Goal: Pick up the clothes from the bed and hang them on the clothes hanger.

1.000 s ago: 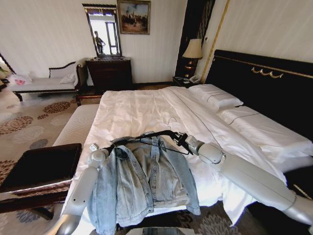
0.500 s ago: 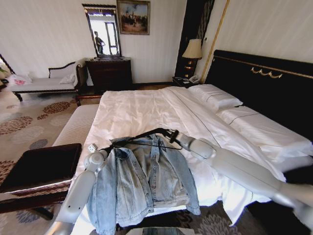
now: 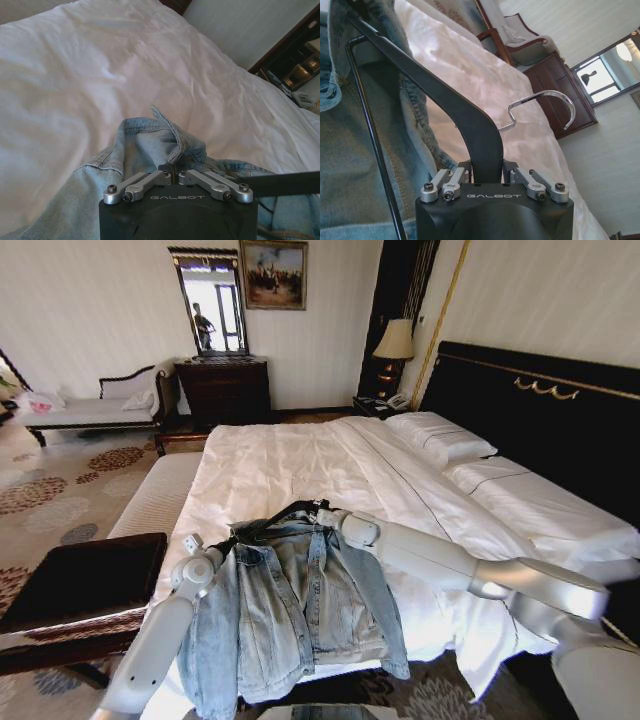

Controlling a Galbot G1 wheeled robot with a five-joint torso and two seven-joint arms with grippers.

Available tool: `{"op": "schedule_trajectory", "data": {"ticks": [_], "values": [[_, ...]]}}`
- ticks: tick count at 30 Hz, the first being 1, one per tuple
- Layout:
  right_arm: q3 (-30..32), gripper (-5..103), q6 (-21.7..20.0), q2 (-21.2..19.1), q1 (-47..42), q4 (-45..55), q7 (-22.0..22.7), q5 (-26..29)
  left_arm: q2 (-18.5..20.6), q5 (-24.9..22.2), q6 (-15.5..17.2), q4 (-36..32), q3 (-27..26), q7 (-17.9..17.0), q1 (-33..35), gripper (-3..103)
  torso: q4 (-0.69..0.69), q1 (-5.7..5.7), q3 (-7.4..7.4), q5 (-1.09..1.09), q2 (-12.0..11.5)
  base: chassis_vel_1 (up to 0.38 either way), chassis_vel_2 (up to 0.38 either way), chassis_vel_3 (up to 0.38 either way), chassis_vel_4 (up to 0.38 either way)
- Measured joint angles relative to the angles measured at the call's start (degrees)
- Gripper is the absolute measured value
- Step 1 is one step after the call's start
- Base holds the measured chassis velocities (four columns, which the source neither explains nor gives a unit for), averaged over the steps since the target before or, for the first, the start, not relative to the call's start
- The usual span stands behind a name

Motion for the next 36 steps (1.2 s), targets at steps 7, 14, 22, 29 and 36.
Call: {"op": "schedule_trajectory", "data": {"ticks": [7,14,22,29,36], "values": [[-0.9,31,-0.3,4.4,-0.7,-4.2,0.6,0.1,0.3,0.0,0.0,-2.7,0.2,-0.2,1.3,1,0.0,-0.01,0.0,0.01,0.0,0.0,0.0,0.0,0.0],[-0.9,31,-1.2,10.1,-1.7,-7.5,1.2,1.1,0.4,0.4,-0.2,-4.1,1.3,-0.4,1.5,1,0.0,-0.02,-0.01,0.0,0.0,0.0,0.0,0.0,0.0],[0.0,29,-0.4,13.9,-1.8,-14.1,0.8,0.3,1.3,0.6,-0.2,-7.8,1.5,-0.3,4.1,1,-0.02,-0.02,-0.01,0.01,0.0,0.0,0.0,0.0,0.0],[0.8,29,0.6,14.6,-1.7,-18.4,0.2,-0.8,1.4,1.1,-0.2,-9.7,1.1,-0.1,6.2,1,0.01,-0.01,0.0,0.01,0.0,0.0,0.0,0.0,0.0],[1.0,29,0.7,14.2,-1.4,-19.0,0.2,-1.1,1.4,1.5,-0.2,-11.0,0.6,0.2,7.6,1,-0.01,-0.01,-0.01,0.01,0.0,0.0,0.0,0.0,0.0]]}}
